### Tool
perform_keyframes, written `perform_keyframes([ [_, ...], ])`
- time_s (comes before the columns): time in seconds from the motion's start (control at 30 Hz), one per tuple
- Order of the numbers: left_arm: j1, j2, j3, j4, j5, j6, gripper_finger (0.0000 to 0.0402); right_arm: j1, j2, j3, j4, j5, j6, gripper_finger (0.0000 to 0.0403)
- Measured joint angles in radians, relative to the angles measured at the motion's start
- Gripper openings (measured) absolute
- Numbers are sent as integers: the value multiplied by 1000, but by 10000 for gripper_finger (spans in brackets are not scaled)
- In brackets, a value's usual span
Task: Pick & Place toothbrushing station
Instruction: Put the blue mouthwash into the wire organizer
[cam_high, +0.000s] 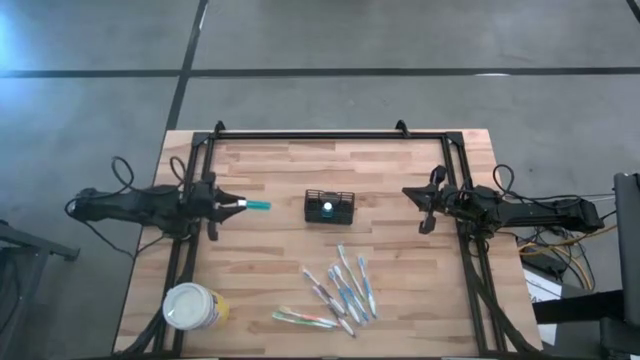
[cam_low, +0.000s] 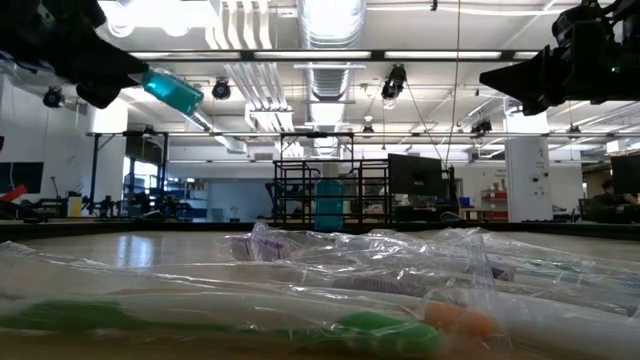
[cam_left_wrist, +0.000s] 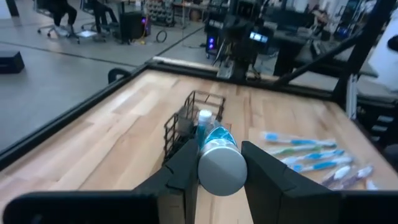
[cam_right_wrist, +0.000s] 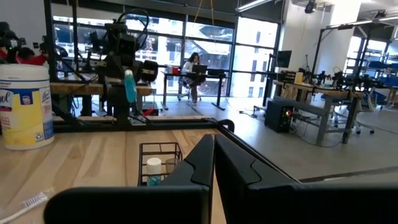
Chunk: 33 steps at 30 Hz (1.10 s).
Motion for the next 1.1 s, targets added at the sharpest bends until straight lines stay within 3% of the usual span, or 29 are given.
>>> perform_keyframes([
  [0.43, 0, -6, -97, 134, -8, 8, 99, 0, 0, 0, 1, 0, 1, 8],
  [0.67, 1, 48, -20, 152, -9, -30, 99, 0, 0, -1, 27, 0, 0, 8],
  [0.87, 1, 216, 126, 156, -7, 2, 99, 0, 1, -1, 28, 0, 0, 8],
  [1.1, 1, 563, 404, 68, 92, 99, 99, 0, 2, 0, 35, 0, 0, 8],
])
